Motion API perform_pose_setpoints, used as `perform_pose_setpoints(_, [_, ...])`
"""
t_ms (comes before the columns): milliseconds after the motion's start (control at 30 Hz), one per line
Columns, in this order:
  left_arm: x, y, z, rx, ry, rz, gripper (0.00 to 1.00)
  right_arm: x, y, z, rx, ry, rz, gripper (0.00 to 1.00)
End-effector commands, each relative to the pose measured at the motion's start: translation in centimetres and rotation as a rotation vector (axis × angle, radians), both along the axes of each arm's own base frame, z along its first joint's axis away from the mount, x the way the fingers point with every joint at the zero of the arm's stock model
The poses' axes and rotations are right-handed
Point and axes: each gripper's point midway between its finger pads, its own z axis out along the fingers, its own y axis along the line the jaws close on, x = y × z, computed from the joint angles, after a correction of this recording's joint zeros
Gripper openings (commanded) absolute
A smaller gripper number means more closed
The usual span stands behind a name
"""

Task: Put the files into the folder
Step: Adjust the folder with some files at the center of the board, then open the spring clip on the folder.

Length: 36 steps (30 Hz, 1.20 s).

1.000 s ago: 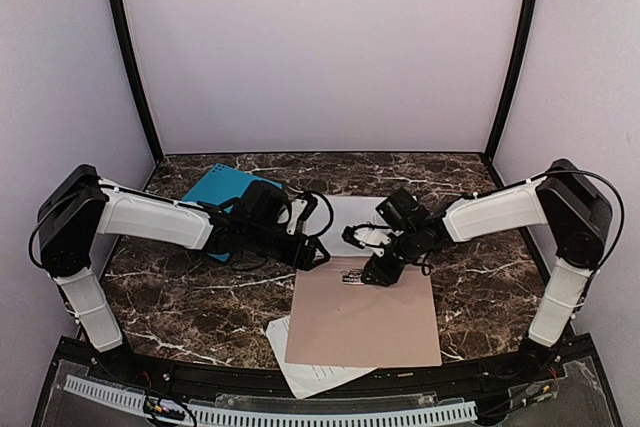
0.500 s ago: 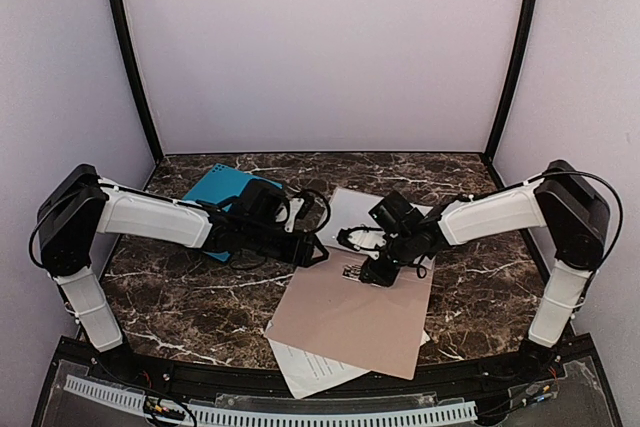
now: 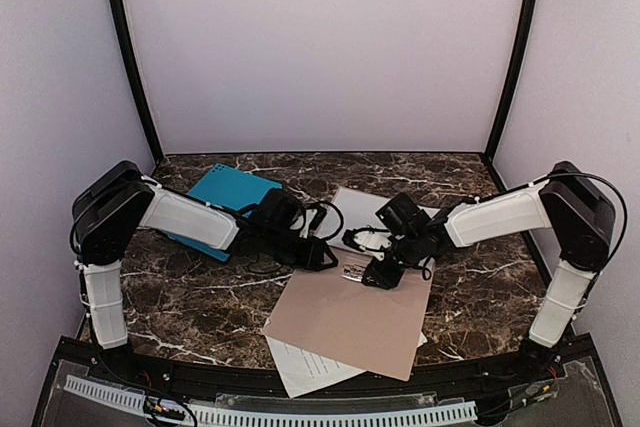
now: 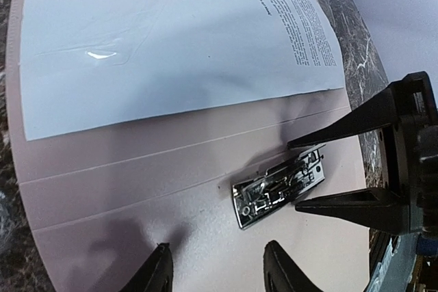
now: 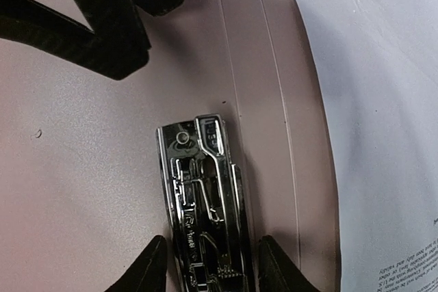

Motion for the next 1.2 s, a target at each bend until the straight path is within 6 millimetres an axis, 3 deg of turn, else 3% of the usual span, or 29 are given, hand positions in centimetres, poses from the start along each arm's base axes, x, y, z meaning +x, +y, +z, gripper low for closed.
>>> perform_pose_setpoints(0, [0.7,-2.4,1.1,-0.087,0.012,-0.033,0.44,-1.0,-1.8,-0.9,-0.022,0.059,-0.033,0.43])
perform_pose_setpoints(333, [0.6,-4.6,-1.0,-0.093,0.088,-0.052,0.35,-0.9,-2.0,-1.2,-0.025,0.077,-0.047,0.38])
perform_pose_setpoints(633, [0.5,-4.7,-2.7,-0.069,0.167,-0.008,0.27,-1.0,-2.1,-1.3,-0.032,0.081,-0.05,0.36])
perform_pose_setpoints(1167, [-0.9,-4.4,-1.6,-0.119,0.22,-0.005,0.18,-0.9,-2.2,-1.8,-0.046,0.091,-0.052,0.36])
